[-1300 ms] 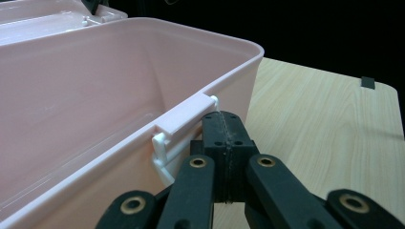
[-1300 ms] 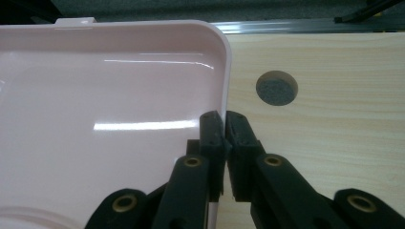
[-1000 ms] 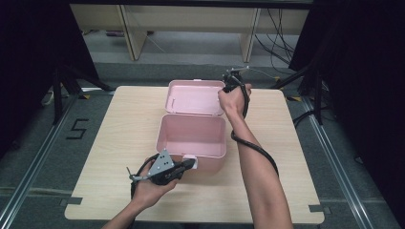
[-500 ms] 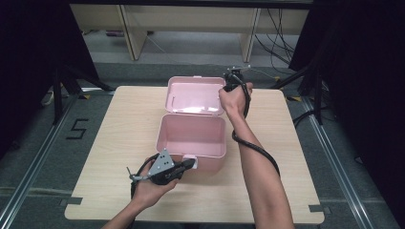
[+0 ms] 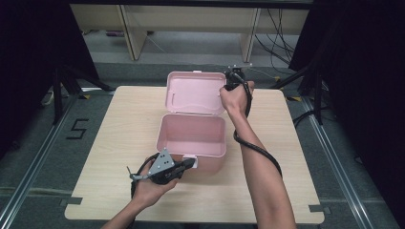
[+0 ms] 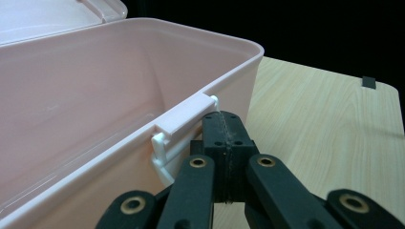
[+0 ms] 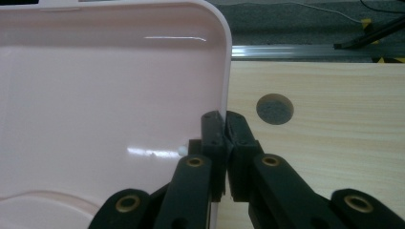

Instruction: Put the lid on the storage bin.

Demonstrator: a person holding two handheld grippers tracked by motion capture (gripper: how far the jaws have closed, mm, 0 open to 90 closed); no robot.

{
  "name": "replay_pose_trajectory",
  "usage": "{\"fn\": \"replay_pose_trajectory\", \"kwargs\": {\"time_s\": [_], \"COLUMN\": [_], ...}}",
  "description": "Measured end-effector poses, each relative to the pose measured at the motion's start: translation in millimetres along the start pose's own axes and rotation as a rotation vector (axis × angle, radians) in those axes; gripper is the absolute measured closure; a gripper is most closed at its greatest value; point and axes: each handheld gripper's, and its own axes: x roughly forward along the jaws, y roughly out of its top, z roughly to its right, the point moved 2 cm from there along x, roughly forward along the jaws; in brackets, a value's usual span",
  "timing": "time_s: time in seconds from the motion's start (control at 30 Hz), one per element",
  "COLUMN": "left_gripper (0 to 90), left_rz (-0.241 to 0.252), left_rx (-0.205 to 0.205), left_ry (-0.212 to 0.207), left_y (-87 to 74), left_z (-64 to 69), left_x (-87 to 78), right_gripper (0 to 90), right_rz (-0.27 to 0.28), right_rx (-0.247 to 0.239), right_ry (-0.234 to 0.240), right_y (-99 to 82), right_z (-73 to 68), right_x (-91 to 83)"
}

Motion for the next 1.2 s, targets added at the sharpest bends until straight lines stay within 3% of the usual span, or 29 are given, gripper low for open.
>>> {"fn": "replay_pose_trajectory", "kwargs": {"time_s": [0.17, 0.23, 0.27, 0.4, 0.47, 0.5, 0.6, 0.63, 0.7, 0.73, 0.8, 0.97, 1.07, 1.1, 1.13, 1.2], "left_gripper": [90.0, 90.0, 90.0, 90.0, 90.0, 90.0, 90.0, 90.0, 90.0, 90.0, 90.0, 90.0, 90.0, 90.0, 90.0, 90.0], "left_rz": [-0.002, -0.003, -0.002, -0.003, -0.003, -0.003, -0.003, -0.003, -0.004, -0.004, -0.005, -0.003, -0.001, -0.002, -0.001, -0.002], "left_rx": [0.000, 0.002, 0.001, 0.001, 0.001, 0.000, 0.000, 0.001, 0.001, 0.001, 0.001, 0.000, 0.000, 0.000, 0.000, 0.000], "left_ry": [0.001, 0.002, 0.002, 0.003, 0.003, 0.002, 0.002, 0.002, 0.002, 0.002, 0.002, 0.003, 0.003, 0.003, 0.003, 0.003], "left_y": [0.5, 0.8, 0.9, 0.9, 1.0, 1.1, 1.2, 1.2, 1.2, 1.3, 1.4, 1.3, 1.0, 1.0, 1.1, 1.2], "left_z": [-0.8, -0.8, -0.8, -0.7, -0.7, -0.7, -0.8, -0.8, -0.8, -0.8, -0.9, -0.9, -0.8, -0.8, -0.8, -0.9], "left_x": [0.3, 0.5, 0.6, 0.6, 0.6, 0.6, 0.7, 0.7, 0.7, 0.7, 0.7, 0.8, 0.8, 0.7, 0.8, 0.8], "right_gripper": [89.0, 89.2, 89.2, 89.4, 89.4, 89.5, 89.5, 89.6, 89.6, 89.6, 89.6, 89.7, 89.7, 89.7, 89.7, 89.7], "right_rz": [0.005, 0.010, 0.006, 0.016, 0.026, 0.025, 0.037, 0.033, 0.037, 0.046, 0.040, 0.058, 0.047, 0.062, 0.051, 0.077], "right_rx": [-0.005, -0.028, 0.001, -0.003, -0.029, 0.007, -0.032, -0.004, 0.007, -0.035, -0.004, -0.025, -0.001, -0.028, 0.002, -0.043], "right_ry": [0.009, 0.020, 0.026, 0.029, 0.032, 0.027, 0.027, 0.032, 0.036, 0.039, 0.041, 0.048, 0.049, 0.049, 0.052, 0.054], "right_y": [0.1, 0.6, 0.4, 0.2, 0.3, -0.3, 0.2, -0.5, -0.4, -0.3, -1.1, -1.1, -1.7, -1.3, -2.0, -1.7], "right_z": [0.6, 2.5, 1.1, 1.1, 2.9, 0.4, 2.5, 0.7, -0.1, 3.3, 1.5, 3.0, 1.2, 3.2, 1.5, 3.9], "right_x": [-1.6, -2.1, -3.1, -6.5, -7.3, -8.5, -9.9, -11.1, -12.4, -12.3, -14.7, -15.7, -17.3, -16.8, -17.9, -17.6]}}
